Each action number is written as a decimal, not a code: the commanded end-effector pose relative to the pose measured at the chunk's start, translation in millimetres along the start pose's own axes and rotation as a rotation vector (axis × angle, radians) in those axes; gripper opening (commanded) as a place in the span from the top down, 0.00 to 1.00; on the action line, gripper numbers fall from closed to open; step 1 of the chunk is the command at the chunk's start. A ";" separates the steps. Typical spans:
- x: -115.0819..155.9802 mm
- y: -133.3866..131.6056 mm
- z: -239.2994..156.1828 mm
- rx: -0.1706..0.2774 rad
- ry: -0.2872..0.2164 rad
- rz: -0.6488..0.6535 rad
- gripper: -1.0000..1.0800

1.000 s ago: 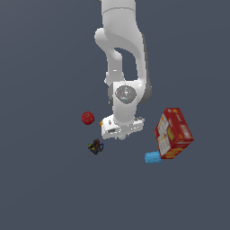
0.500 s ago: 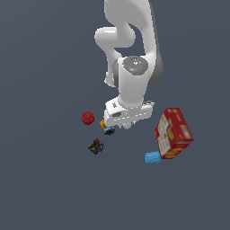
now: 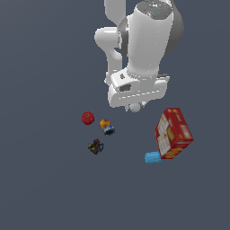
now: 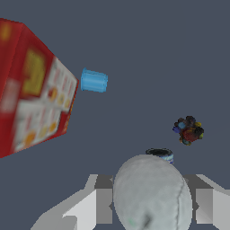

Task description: Pick up a designated object from a clutter of objects.

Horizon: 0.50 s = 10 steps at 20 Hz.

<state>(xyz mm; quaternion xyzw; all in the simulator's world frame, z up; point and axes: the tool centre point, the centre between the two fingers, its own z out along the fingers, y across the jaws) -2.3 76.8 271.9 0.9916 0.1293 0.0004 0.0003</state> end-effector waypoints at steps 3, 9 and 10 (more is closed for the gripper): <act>-0.4 -10.0 -47.7 0.000 -0.001 0.000 1.00; 1.0 -20.8 -102.1 0.000 -0.001 0.000 1.00; 1.3 -22.2 -109.3 0.000 -0.001 0.000 1.00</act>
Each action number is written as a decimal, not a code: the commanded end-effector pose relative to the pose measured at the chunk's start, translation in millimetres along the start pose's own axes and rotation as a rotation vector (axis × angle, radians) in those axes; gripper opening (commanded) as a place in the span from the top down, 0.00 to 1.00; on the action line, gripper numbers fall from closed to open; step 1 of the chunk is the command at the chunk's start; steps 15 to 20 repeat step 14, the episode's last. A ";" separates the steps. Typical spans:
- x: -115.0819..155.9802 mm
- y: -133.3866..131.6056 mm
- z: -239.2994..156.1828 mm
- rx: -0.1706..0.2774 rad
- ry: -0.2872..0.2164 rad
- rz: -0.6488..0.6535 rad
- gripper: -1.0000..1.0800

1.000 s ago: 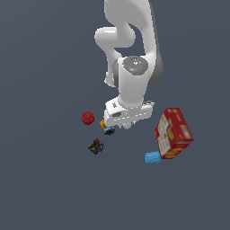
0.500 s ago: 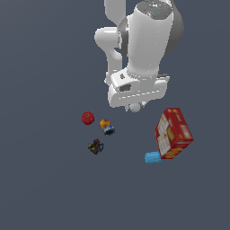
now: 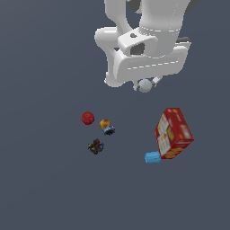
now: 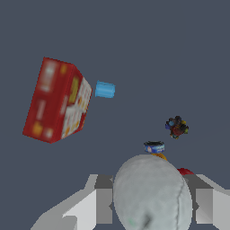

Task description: Pick up a designated object from a clutter of objects.

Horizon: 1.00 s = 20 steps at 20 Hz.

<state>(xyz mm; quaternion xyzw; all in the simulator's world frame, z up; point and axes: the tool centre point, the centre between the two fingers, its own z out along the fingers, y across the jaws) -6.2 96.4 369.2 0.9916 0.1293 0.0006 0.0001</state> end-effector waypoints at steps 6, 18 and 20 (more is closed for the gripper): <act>2.0 -8.6 -44.0 0.000 -0.001 0.001 1.00; 3.9 -11.1 -58.3 0.000 -0.001 0.001 1.00; 3.9 -11.1 -58.3 0.000 -0.001 0.001 1.00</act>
